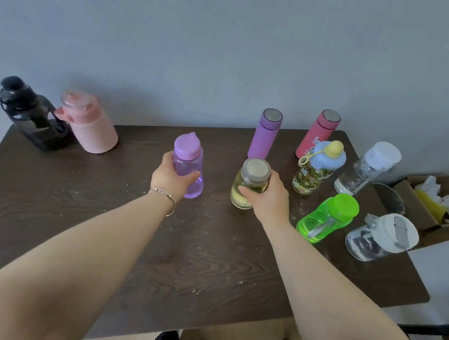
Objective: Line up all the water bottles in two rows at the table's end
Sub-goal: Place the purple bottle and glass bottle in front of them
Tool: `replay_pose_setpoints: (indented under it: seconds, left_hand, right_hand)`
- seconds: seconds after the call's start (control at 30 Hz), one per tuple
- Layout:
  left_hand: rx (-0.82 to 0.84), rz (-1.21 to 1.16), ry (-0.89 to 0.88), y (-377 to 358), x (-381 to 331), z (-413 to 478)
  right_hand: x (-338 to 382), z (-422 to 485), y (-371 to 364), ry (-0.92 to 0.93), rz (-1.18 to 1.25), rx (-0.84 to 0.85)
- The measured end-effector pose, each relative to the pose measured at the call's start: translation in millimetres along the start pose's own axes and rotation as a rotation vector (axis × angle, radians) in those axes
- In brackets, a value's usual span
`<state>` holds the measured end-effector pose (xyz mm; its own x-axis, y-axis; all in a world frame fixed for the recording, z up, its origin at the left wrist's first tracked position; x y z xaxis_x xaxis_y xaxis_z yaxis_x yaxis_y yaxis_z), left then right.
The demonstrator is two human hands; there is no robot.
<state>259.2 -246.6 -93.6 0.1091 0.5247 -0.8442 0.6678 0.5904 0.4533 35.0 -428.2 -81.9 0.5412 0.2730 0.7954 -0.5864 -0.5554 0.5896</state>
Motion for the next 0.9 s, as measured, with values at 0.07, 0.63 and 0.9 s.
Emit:
replay_pose_setpoints:
  seconds: [0.07, 0.63, 0.9]
  left_hand:
    - [-0.039, -0.015, 0.019, 18, 9, -13]
    - [-0.234, -0.087, 0.024, 189, 60, -40]
    - [-0.239, -0.071, 0.065, 293, 121, -16]
  right_hand:
    - [14, -4, -10, 0.030, -0.005, 0.031]
    - [140, -9, -124, 0.121, -0.007, 0.164]
    - [204, -5, -229, 0.104, 0.033, 0.168]
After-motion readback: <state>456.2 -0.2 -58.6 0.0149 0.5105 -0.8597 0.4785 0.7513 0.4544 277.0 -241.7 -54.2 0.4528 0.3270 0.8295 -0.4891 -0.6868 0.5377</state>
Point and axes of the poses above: each hand's wrist, its own z-axis towards the middle knuckle, its own y-axis out of the back of the hand, x = y × z, the point moved 9 cm from there along z, towards the middle knuckle, and after that the axes turned 12 degrees about x, right-handed, at the moved point
